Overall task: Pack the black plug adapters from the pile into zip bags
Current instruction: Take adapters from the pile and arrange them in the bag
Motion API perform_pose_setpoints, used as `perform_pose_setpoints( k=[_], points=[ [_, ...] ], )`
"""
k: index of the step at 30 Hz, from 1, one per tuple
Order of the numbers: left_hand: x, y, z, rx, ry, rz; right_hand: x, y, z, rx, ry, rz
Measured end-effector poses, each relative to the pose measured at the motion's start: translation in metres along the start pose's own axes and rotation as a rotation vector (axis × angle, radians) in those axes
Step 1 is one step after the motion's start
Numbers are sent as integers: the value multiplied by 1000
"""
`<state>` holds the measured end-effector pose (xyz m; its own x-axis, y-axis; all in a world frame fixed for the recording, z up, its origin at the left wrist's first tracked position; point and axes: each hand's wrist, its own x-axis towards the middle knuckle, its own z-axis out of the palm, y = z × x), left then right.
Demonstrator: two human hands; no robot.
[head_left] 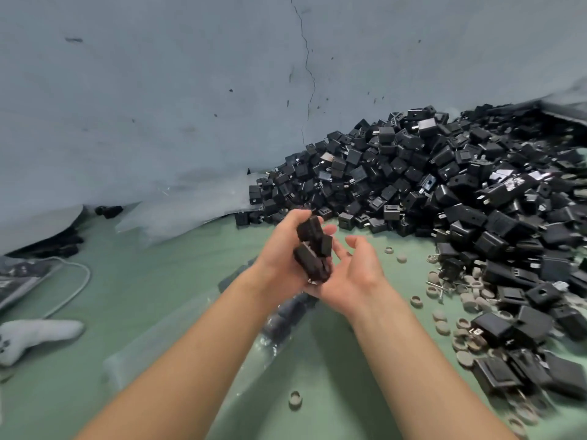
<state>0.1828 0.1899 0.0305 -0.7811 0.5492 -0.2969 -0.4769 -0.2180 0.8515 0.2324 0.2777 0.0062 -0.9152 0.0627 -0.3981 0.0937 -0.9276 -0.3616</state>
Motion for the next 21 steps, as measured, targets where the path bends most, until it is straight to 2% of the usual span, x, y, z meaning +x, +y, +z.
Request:
perform_pose_setpoints(
  k=[3,6,8,10,12,15,18,21],
  points=[
    [-8,-3,6,191,28,80,-1,10,3,151,-12,-9],
    [-6,-6,11,302,185,394,1,14,1,281,9,5],
    [-1,-8,19,227,371,563,3,19,1,287,50,-3],
    [9,-11,27,107,526,645,4,20,2,284,89,-30],
    [20,-10,37,14,613,692,5,15,1,321,112,-67],
    [26,-6,43,-6,622,747,4,5,-2,408,113,-90],
    [11,14,21,167,594,846,0,5,-2,466,90,-76],
    [-26,52,-39,371,676,930,-7,11,1,457,85,-18]
  ],
)
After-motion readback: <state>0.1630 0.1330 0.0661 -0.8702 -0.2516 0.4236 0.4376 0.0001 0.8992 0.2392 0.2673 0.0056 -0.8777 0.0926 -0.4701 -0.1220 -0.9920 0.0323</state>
